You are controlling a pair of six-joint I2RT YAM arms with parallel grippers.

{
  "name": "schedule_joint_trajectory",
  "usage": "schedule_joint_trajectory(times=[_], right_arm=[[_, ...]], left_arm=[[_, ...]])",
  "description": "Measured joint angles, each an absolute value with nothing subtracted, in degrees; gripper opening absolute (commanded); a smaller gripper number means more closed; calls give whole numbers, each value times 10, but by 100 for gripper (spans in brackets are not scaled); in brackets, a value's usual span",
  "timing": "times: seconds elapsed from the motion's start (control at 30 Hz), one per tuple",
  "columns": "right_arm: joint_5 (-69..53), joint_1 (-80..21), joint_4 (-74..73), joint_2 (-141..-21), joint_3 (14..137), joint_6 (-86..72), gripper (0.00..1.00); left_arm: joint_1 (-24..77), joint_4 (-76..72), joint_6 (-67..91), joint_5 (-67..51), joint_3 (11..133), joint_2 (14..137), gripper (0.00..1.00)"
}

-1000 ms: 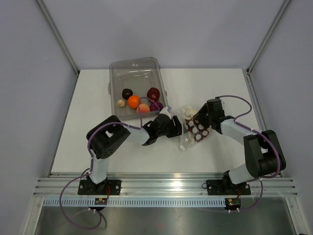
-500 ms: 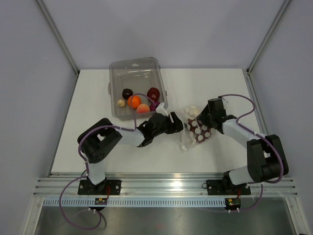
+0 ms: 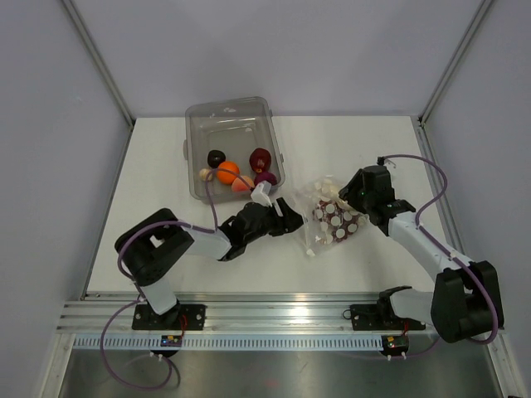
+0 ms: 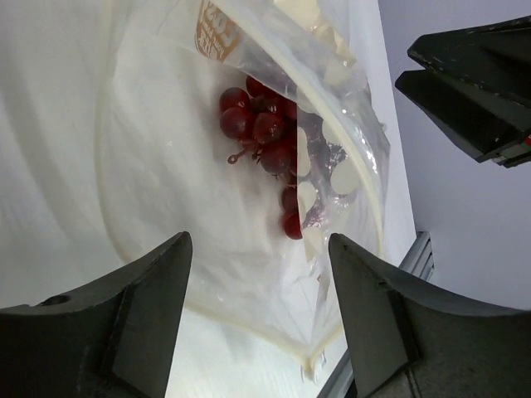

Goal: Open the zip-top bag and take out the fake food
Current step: Adjust the zipper food storage bag at the center of the board.

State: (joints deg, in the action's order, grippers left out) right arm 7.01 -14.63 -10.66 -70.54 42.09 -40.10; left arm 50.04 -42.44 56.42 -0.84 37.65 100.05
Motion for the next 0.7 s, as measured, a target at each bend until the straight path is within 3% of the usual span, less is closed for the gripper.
schedule_joint_trajectory(times=[0.47,0.63,0.7], right_arm=[[48,-146,-109,-654,389,-357,55],[37,-148,-109,-663,389,-347,60],[35,-151,-109,-669,389,-343,64]], left_arm=[[500,-440,589,12,328,931,75],[500,-429,594,35,302,870,78],[500,-430,593,46,298,846,86]])
